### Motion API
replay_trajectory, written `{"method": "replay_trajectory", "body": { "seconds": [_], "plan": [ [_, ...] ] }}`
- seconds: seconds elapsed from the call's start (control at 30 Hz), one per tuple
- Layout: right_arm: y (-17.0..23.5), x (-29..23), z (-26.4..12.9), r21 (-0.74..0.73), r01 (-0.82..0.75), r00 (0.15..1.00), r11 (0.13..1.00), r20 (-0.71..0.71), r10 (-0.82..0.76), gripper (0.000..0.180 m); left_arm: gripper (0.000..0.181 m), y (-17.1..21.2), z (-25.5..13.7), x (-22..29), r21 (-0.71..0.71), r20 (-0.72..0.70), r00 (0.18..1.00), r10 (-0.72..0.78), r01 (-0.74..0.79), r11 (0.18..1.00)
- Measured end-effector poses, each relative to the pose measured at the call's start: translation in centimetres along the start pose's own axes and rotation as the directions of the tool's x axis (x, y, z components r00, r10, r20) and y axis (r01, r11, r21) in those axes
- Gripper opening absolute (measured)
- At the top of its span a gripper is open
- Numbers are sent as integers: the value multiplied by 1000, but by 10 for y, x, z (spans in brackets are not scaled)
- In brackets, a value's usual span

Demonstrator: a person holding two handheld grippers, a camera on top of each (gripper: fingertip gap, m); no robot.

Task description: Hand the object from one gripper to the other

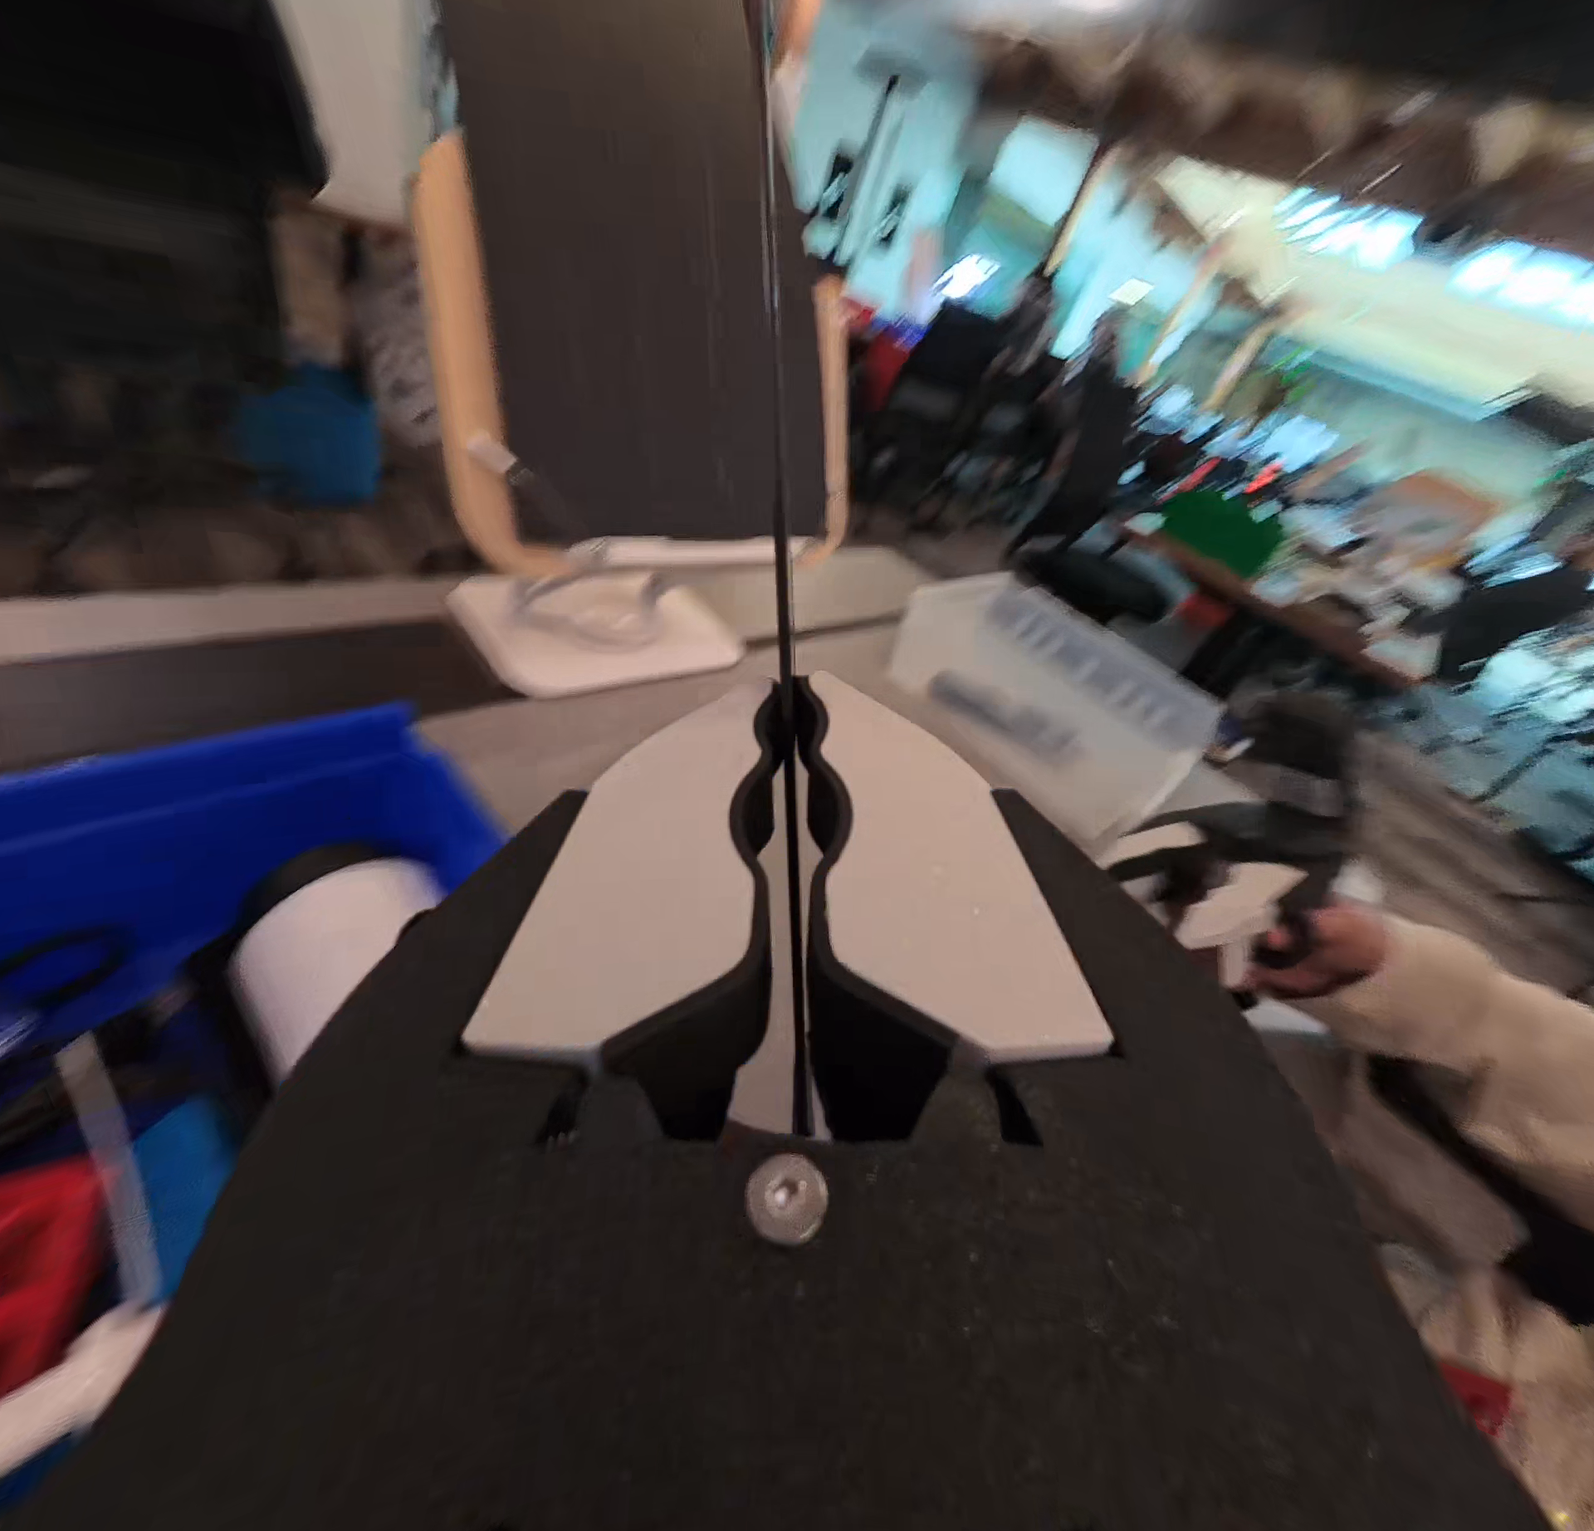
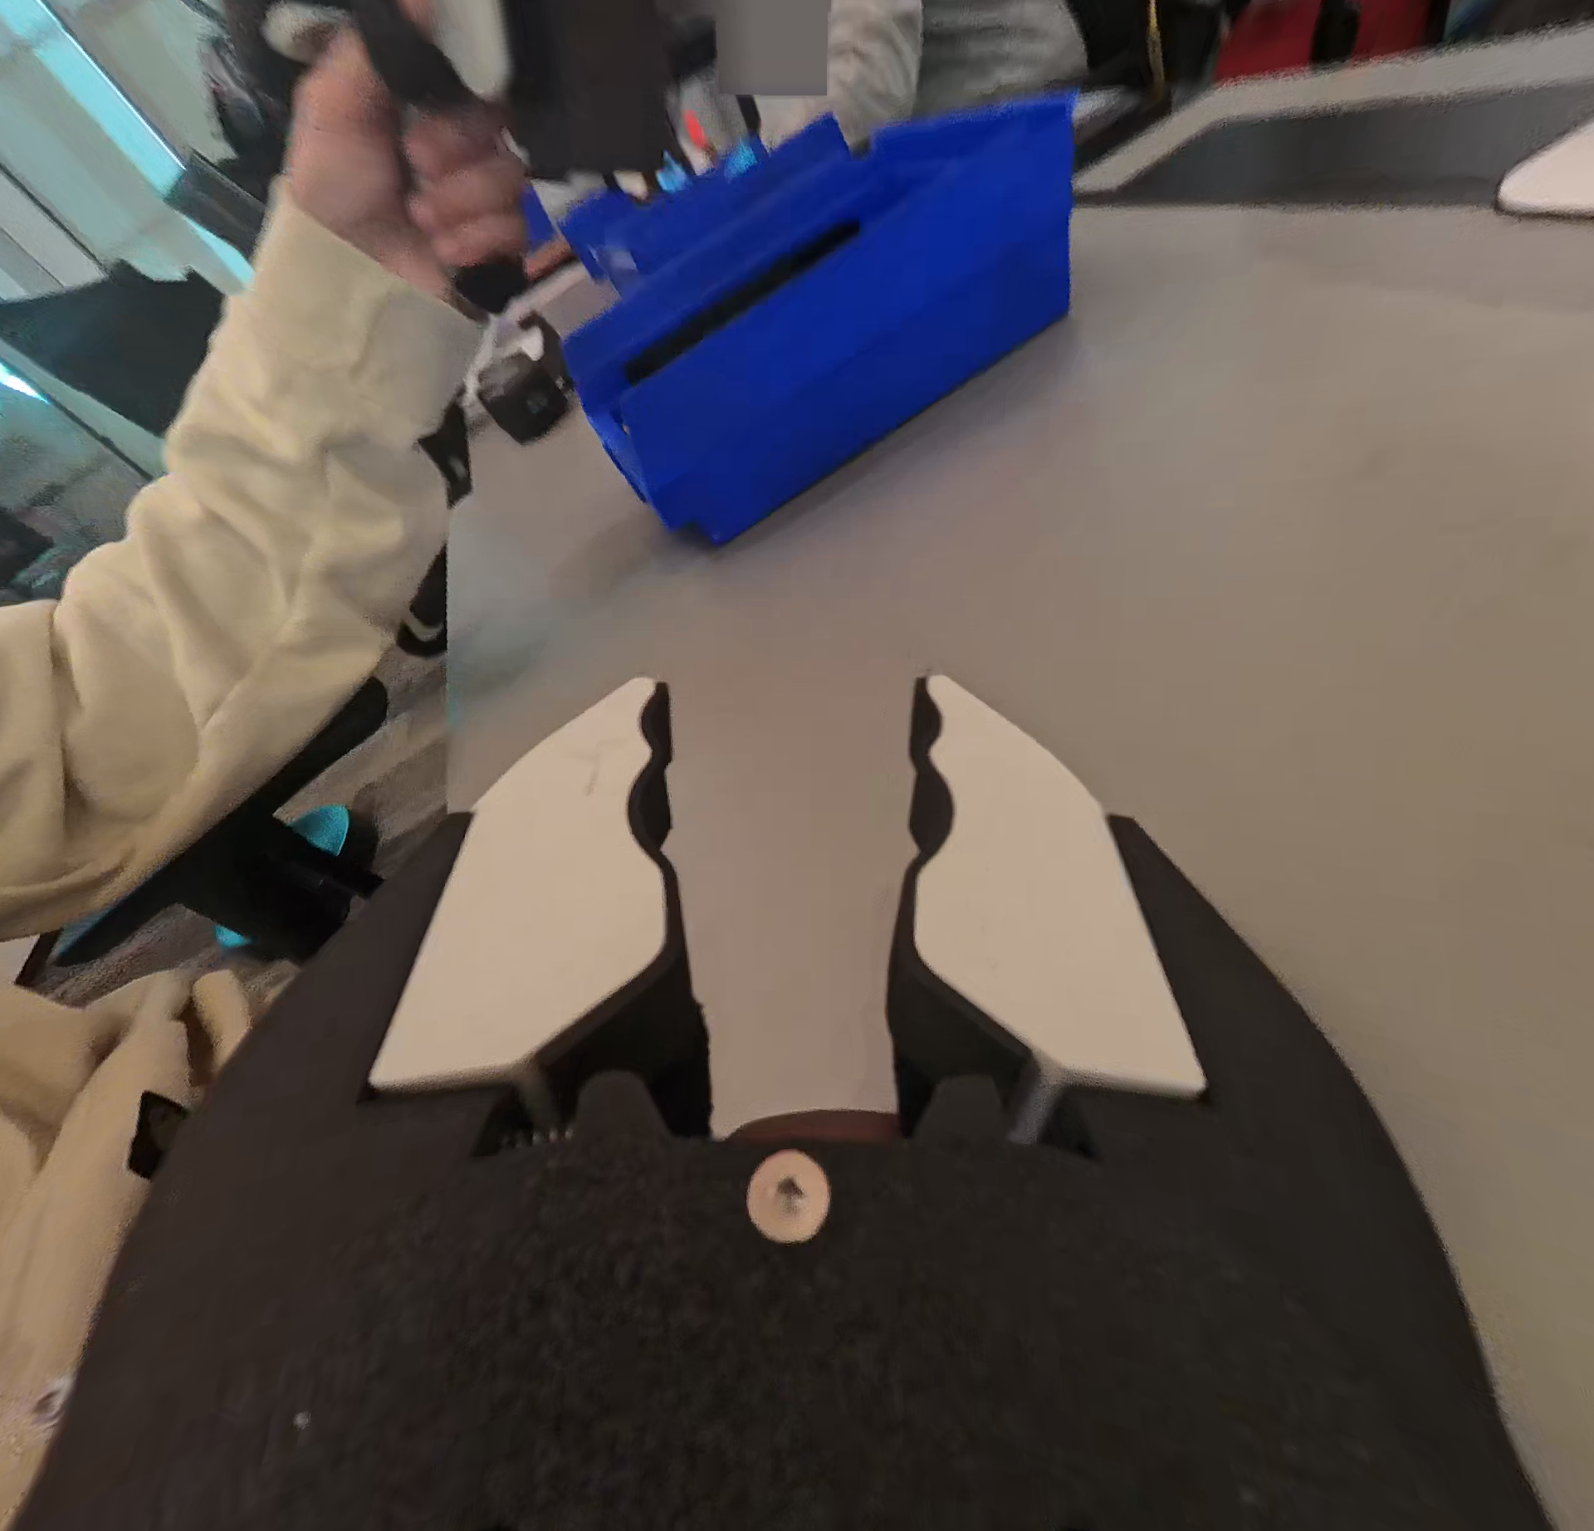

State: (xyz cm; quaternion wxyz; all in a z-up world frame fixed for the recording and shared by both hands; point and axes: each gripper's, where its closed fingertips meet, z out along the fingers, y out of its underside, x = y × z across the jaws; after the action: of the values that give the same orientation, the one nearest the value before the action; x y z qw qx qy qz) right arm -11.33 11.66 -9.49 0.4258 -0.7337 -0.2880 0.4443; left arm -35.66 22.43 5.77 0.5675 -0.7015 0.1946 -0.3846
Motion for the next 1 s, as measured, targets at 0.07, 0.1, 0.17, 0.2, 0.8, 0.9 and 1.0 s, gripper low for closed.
{"method": "replay_trajectory", "body": {
  "seconds": [0.07,0.1,0.17,0.2,0.8,0.9,1.0],
  "plan": [
    [-6,9,9,-120,-58,998,991,-28,55,68,1,-10,4,30,94,-124,992,-14,26,995],
    [-13,14,13,-175,-87,996,981,-46,81,75,1,-12,7,44,123,-180,983,-23,46,991],
    [-44,12,21,-188,-90,996,978,3,93,68,1,-8,15,68,139,-283,957,-56,99,985],
    [-67,10,23,-134,-95,995,986,26,99,68,1,-4,20,77,134,-322,944,-72,120,984],
    [-166,-53,0,281,-126,898,952,441,-11,15,1,106,89,190,-115,-609,778,-154,106,988],
    [-164,-47,-2,274,-58,916,960,396,-58,2,1,111,93,189,-140,-592,789,-167,104,985],
    [-162,-45,-1,282,-11,931,959,354,-94,1,8,116,95,180,-149,-540,835,-102,24,988]
  ]
}}
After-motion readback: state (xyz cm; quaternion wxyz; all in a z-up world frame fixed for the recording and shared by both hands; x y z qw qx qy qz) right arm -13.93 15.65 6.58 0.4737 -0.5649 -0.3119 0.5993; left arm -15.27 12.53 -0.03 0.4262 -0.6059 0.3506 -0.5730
